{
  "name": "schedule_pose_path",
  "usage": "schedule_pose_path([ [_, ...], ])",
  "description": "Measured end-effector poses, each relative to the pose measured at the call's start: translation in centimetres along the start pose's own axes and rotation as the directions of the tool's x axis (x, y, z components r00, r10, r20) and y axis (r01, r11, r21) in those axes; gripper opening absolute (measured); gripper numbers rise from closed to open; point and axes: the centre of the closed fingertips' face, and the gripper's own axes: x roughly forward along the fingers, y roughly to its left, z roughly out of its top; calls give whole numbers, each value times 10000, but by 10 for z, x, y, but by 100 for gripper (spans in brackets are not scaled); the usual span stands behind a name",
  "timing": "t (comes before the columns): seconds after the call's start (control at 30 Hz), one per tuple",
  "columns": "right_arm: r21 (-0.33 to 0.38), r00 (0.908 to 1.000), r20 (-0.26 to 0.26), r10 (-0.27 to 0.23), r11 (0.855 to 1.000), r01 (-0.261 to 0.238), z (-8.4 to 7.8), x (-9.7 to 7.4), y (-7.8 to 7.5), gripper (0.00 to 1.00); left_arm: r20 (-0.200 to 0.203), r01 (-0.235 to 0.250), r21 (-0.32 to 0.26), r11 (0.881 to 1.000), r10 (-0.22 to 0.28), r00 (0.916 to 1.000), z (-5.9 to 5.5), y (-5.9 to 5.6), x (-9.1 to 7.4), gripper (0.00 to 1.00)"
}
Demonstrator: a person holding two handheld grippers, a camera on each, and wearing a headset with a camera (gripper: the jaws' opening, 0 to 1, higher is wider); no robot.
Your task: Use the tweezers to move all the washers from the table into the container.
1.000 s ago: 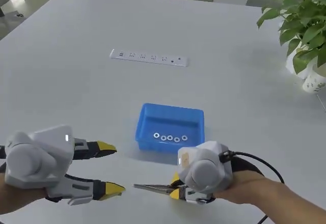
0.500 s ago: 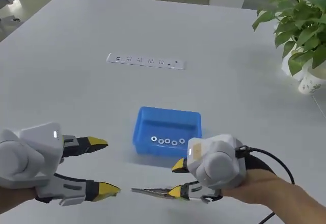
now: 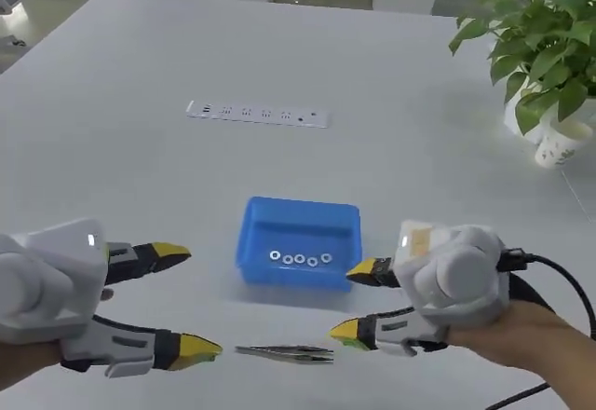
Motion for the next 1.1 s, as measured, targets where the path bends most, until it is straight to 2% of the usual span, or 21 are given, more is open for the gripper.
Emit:
schedule_pose_path([
  [0.2,665,9964,397,-745,9952,717,-8,-20,-15,55,194,-153,37,9999,152,9997,6,3,2,84],
  [0.53,1215,9867,824,-1401,9841,1296,-25,-41,-17,70,452,-253,1,9997,253,9987,8,1,3,93],
  [0.57,1373,9829,955,-1576,9800,1438,-27,-43,-20,73,472,-282,-11,9996,282,9985,6,1,3,95],
  [0.8,1541,9763,1104,-1863,9736,1684,-38,-50,-16,83,418,-252,-120,9996,257,9988,1,-2,4,97],
  [1.0,1839,9642,1720,-2018,9682,1698,-34,-60,-15,95,562,-415,-203,9989,426,9975,2,1,-1,99],
  [1.1,1889,9624,1833,-2003,9680,1655,-34,-62,-13,99,744,-462,-98,9989,468,9961,4,-1,-4,99],
])
